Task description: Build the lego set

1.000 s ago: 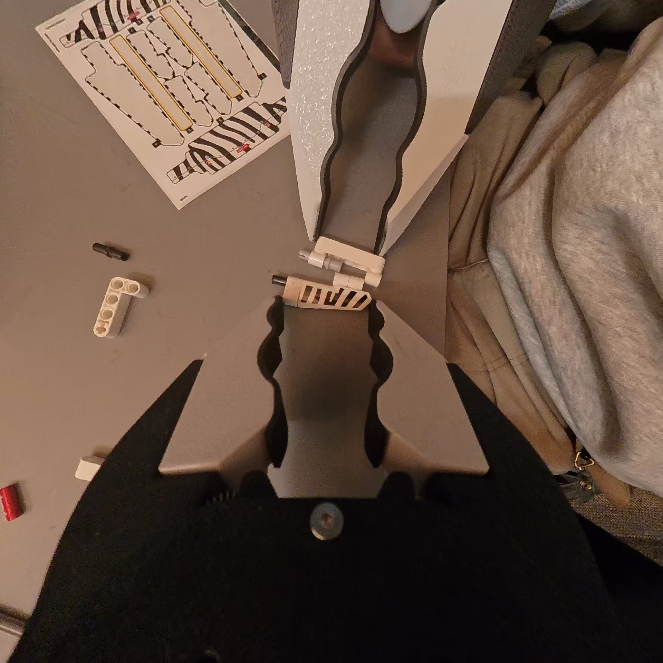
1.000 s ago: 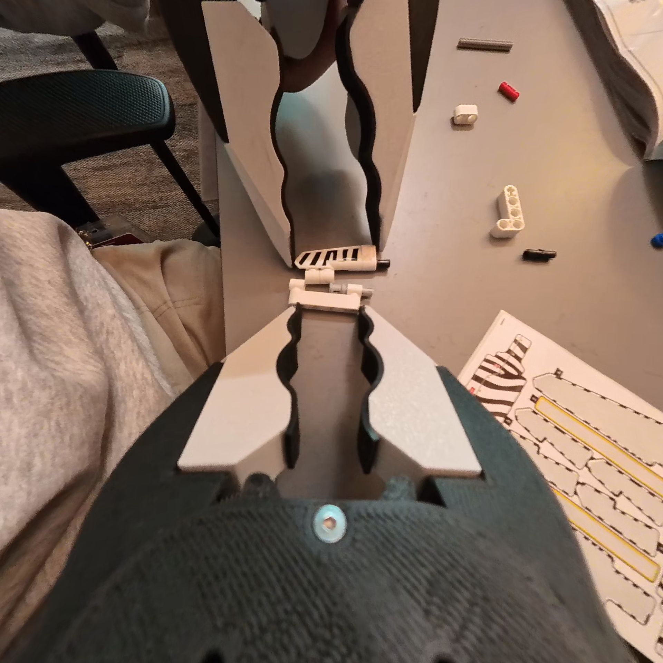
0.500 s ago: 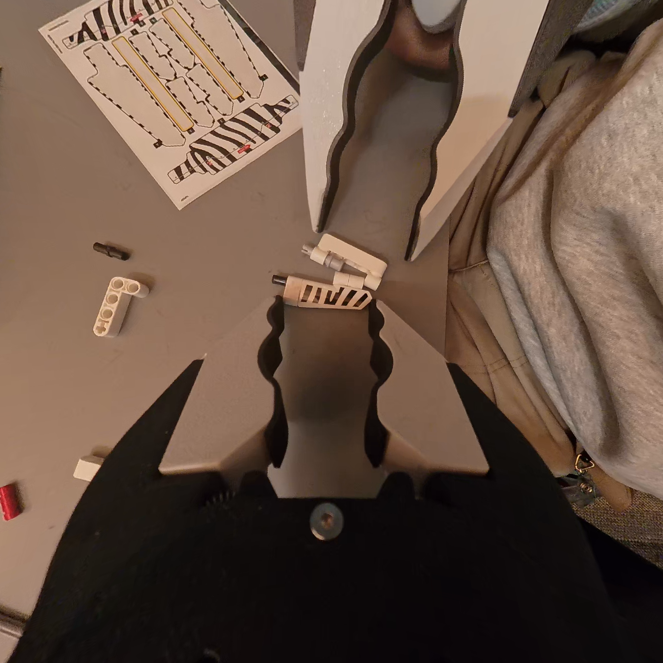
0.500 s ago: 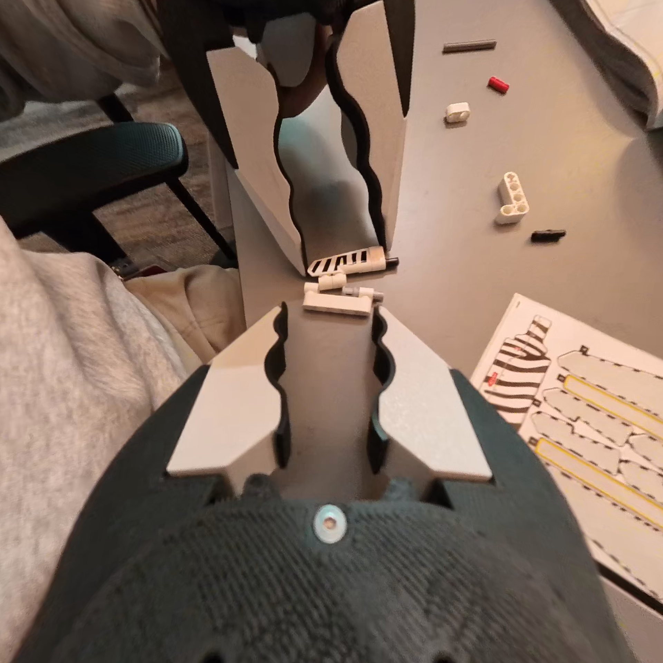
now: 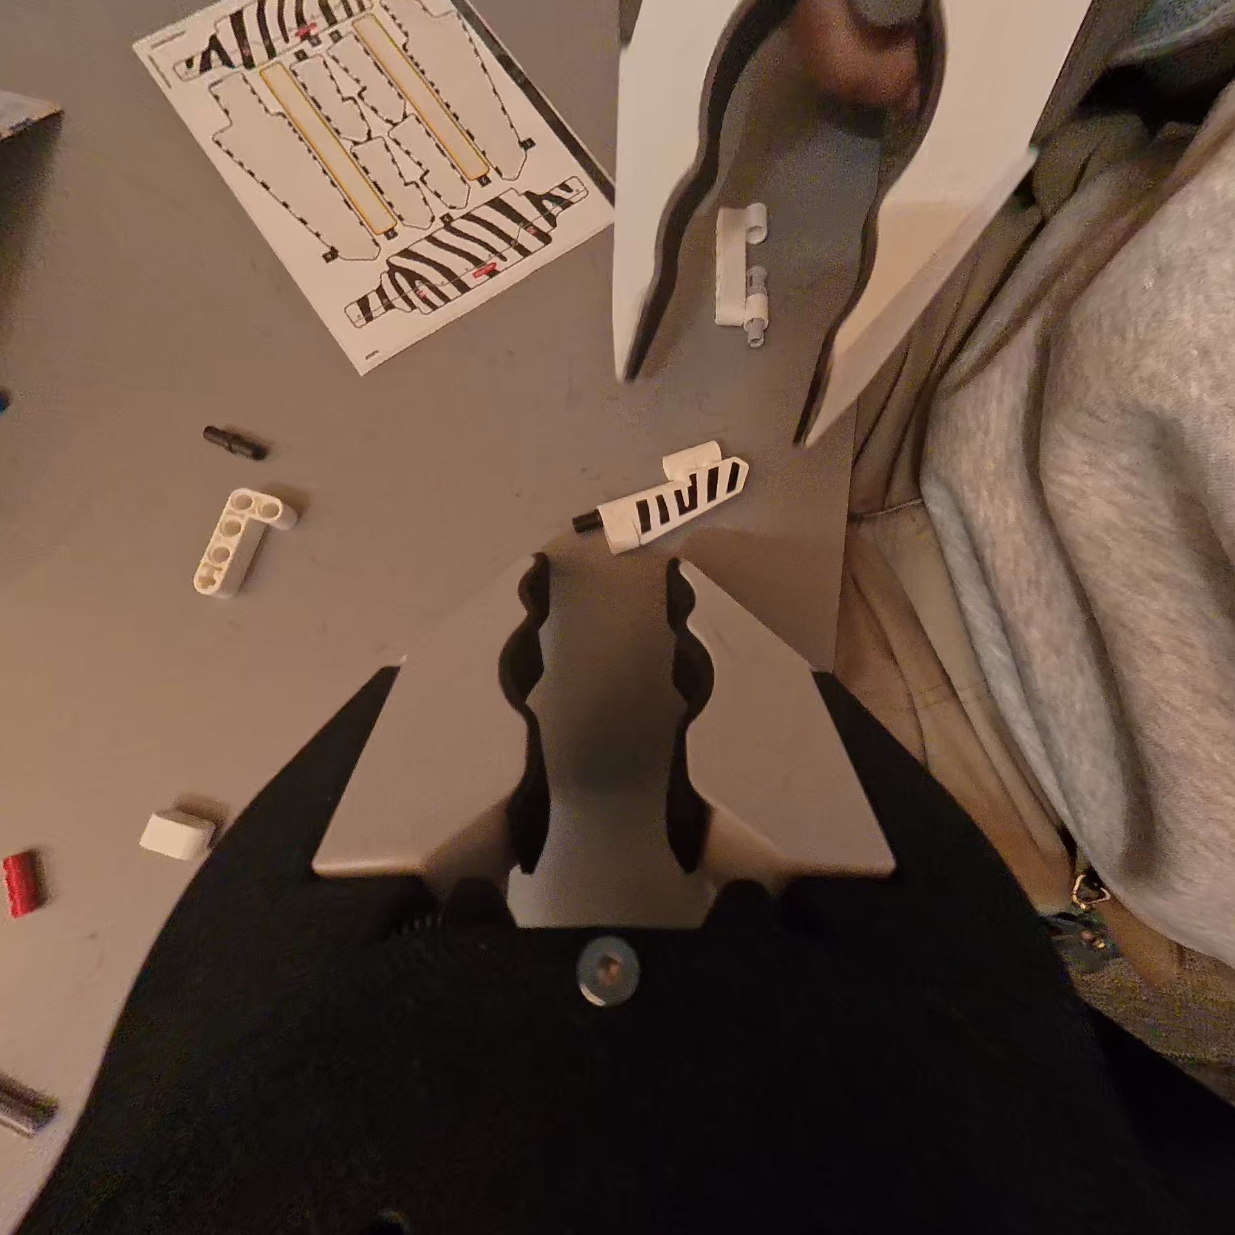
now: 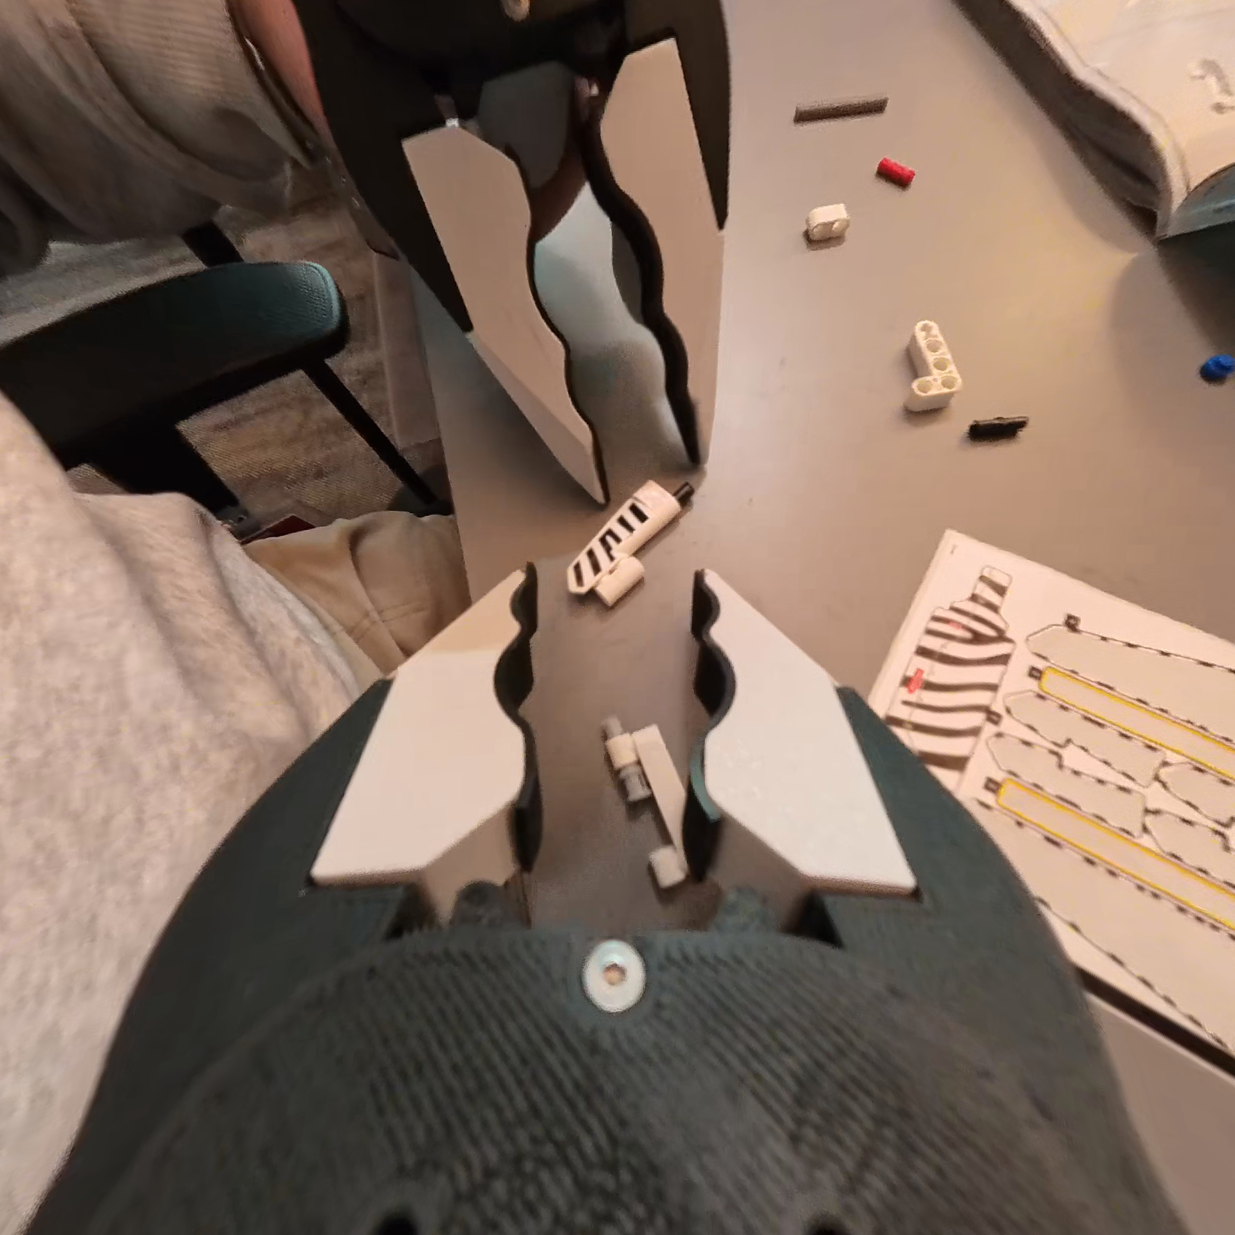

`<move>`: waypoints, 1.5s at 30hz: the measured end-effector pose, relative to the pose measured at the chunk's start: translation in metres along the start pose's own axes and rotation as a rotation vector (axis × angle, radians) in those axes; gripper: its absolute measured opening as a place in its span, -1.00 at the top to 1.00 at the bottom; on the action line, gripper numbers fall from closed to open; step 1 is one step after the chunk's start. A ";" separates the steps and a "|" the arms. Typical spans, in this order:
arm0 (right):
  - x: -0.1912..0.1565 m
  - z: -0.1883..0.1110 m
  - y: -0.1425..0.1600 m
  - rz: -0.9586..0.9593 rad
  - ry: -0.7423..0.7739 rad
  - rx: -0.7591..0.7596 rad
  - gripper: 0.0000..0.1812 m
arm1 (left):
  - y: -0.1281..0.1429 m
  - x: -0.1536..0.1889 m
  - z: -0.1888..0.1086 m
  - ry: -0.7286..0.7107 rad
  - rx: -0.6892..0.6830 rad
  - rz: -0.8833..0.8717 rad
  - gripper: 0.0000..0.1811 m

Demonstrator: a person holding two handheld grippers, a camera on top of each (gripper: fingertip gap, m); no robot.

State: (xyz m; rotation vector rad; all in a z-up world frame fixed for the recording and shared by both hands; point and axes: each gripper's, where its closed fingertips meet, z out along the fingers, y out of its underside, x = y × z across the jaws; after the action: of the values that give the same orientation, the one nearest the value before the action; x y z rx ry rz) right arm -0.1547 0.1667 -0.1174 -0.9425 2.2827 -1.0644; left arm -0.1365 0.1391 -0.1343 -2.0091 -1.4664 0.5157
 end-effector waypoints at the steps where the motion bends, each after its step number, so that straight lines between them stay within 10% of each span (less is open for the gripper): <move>1: 0.001 -0.006 0.000 0.002 -0.001 0.012 0.49 | 0.001 0.001 -0.001 -0.003 -0.002 -0.012 0.59; 10: 0.019 -0.047 0.049 0.048 0.058 -0.088 0.50 | -0.007 0.018 0.001 -0.090 0.065 -0.183 0.34; 26: -0.029 -0.035 0.044 0.106 0.006 -0.091 0.56 | -0.013 0.017 0.008 -0.134 0.080 -0.300 0.32; 45: 0.001 -0.022 0.035 -0.164 0.038 -0.089 0.57 | -0.016 0.012 0.010 -0.189 0.076 -0.396 0.41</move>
State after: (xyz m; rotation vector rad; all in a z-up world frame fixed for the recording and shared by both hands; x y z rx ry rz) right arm -0.1831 0.1934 -0.1319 -1.1711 2.3326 -1.0629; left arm -0.1506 0.1563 -0.1309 -1.5875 -1.8719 0.5900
